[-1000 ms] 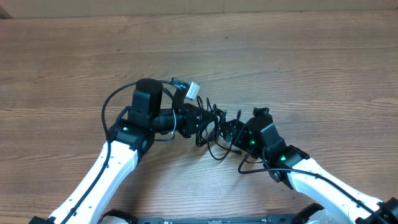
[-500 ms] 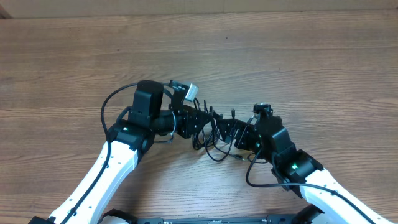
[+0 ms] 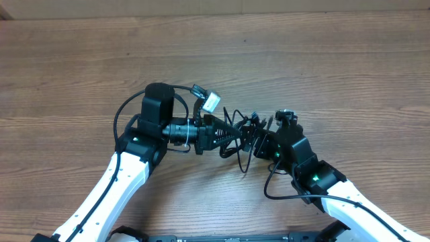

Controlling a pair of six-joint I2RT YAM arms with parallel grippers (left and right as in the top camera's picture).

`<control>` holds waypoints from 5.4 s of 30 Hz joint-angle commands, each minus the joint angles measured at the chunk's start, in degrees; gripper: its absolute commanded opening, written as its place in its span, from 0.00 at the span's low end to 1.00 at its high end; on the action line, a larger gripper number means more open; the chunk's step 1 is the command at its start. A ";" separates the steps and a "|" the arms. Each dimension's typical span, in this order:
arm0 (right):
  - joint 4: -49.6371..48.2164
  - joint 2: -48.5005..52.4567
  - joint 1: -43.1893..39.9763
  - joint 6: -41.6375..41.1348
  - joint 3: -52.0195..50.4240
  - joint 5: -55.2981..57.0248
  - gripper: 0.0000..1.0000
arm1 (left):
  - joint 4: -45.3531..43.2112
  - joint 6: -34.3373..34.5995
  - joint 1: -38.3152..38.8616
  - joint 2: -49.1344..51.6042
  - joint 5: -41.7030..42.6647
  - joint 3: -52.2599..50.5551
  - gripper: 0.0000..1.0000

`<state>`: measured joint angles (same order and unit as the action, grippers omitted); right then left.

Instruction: Untangle cables

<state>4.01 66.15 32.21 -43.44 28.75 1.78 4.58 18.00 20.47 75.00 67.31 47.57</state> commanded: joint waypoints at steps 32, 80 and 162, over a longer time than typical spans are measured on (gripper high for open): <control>19.37 1.07 -10.19 -7.89 0.98 12.74 1.00 | 13.14 8.68 -19.89 -1.25 -24.57 1.03 0.04; 9.11 8.59 -7.08 0.26 0.94 -24.90 1.00 | 17.92 0.90 -21.46 -1.25 -16.46 1.01 0.04; -29.05 27.61 8.57 -8.04 0.96 -15.13 1.00 | -73.94 59.06 -16.70 -1.25 -8.26 1.07 0.04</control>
<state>-21.41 90.83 40.12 -50.81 29.52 -12.73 -68.42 79.57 4.23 74.37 64.60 47.94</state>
